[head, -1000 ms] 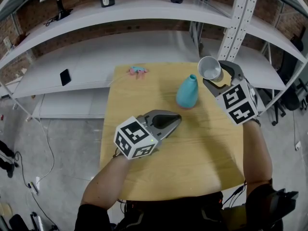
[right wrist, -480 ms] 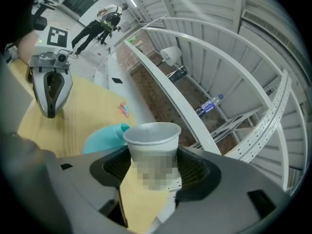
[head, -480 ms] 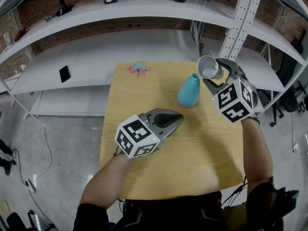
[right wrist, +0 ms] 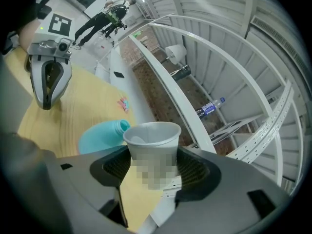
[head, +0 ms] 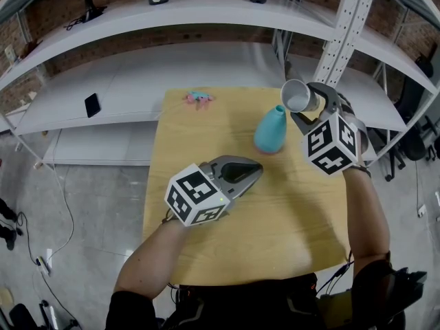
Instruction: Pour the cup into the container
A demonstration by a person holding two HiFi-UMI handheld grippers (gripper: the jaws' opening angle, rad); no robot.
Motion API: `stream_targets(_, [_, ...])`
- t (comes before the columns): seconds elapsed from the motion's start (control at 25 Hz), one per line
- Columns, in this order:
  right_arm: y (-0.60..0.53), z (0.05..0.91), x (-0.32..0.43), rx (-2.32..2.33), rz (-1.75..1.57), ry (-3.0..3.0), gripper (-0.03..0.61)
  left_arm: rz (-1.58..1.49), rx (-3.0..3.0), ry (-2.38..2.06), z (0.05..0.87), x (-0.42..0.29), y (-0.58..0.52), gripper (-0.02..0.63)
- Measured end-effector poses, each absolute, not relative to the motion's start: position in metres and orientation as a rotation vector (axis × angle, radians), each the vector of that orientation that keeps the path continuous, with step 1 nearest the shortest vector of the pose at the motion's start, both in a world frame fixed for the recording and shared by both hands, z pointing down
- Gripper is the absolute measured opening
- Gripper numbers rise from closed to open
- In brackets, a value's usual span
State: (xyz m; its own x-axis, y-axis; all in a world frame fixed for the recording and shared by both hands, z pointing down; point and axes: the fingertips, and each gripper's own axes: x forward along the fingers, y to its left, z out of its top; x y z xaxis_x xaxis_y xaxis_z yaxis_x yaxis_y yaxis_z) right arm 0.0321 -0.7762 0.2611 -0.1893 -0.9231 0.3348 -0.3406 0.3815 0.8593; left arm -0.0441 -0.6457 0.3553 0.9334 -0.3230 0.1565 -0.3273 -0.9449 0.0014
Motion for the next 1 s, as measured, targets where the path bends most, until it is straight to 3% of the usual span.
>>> stream_targets(1.0, [-0.7779, 0.2608, 0.0272, 1.084, -0.907, -1.609, 0.296, 0.244, 3.064, -0.501, 0.3552, -0.0447, -0.6446, 0.002])
